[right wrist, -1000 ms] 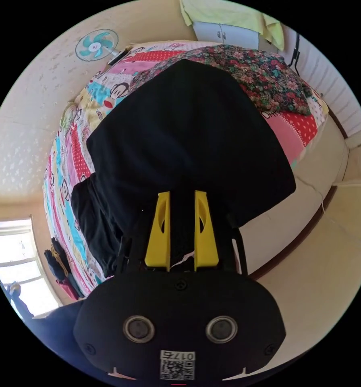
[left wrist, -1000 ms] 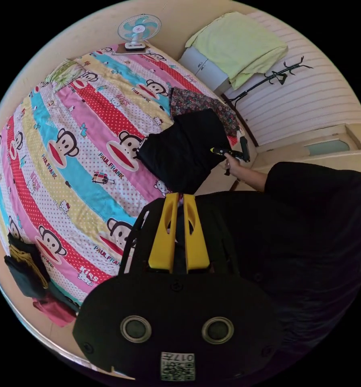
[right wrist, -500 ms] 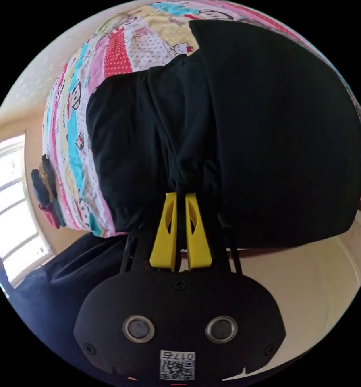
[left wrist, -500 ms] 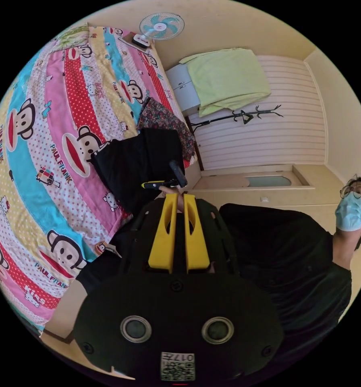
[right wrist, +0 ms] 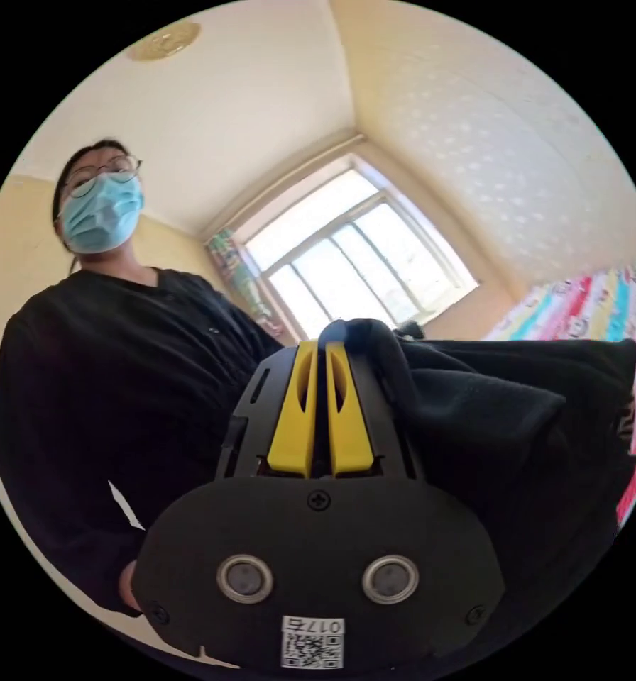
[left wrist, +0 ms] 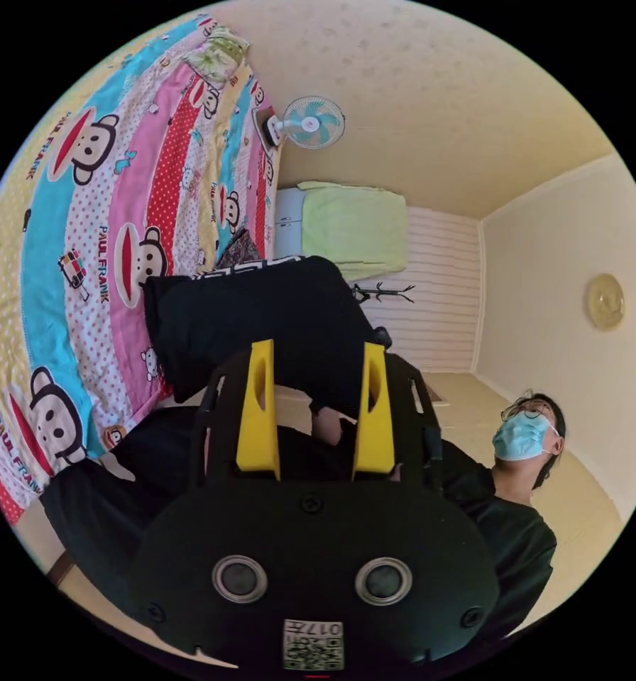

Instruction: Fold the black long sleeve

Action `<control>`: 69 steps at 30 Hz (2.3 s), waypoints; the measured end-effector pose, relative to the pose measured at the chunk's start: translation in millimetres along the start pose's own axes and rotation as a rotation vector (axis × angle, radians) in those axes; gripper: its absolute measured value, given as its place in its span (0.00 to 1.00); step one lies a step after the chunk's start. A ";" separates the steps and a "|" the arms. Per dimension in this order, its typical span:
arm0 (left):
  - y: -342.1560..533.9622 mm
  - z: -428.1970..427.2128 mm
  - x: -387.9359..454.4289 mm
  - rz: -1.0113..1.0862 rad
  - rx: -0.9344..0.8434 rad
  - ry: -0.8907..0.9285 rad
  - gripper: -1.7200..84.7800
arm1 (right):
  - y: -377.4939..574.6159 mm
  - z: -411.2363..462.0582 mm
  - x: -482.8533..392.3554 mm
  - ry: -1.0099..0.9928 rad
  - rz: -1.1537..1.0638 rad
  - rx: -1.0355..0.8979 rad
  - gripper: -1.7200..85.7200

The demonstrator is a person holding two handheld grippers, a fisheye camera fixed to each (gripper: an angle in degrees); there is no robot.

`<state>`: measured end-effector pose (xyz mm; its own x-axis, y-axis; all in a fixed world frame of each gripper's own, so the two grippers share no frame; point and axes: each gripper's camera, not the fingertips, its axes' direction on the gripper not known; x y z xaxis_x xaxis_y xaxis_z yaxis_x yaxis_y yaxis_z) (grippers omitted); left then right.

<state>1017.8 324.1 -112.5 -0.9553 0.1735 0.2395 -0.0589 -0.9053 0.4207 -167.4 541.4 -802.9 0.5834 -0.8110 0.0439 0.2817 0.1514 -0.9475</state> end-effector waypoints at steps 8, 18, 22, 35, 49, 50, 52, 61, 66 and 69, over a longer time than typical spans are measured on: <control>16.2 -4.9 -27.2 -0.029 -0.204 0.398 0.13 | 9.0 138.7 -20.3 -0.063 -0.006 -0.293 0.05; 22.4 -138.7 155.5 0.778 -0.185 0.312 0.08 | 50.5 145.7 -105.0 0.363 -0.081 -0.280 0.10; 47.7 -150.5 216.7 0.971 -0.299 0.149 0.08 | 57.8 107.7 -119.0 0.330 -0.121 -0.119 0.11; 96.1 -145.4 214.4 1.150 -0.452 0.403 0.07 | 11.4 112.7 -80.1 0.436 -0.100 0.054 0.24; 113.9 -359.2 182.8 1.113 0.367 0.328 0.07 | -20.4 184.0 -88.8 -0.127 -0.311 -0.185 0.05; 119.5 -365.7 189.0 1.121 0.369 0.304 0.06 | -21.0 186.8 -89.8 -0.091 -0.310 -0.210 0.06; 123.4 -366.3 202.6 1.157 0.325 0.283 0.06 | -22.6 191.4 -92.3 0.068 -0.303 -0.258 0.09; 109.0 -315.3 236.1 1.438 -0.143 0.855 0.04 | -48.9 159.2 -81.0 0.248 -0.212 -0.011 0.18; 110.6 -224.8 240.3 1.420 -0.453 1.206 0.04 | -67.7 177.8 -59.5 0.388 -0.150 -0.010 0.22; 120.1 -186.6 244.8 1.392 -0.569 1.378 0.04 | -76.2 194.2 -47.4 0.487 -0.115 -0.050 0.25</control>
<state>722.8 185.5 -166.6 0.0494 -0.7034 -0.7091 0.9524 -0.1806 0.2455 -68.6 678.1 -671.3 0.1240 -0.9923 0.0073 0.2796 0.0279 -0.9597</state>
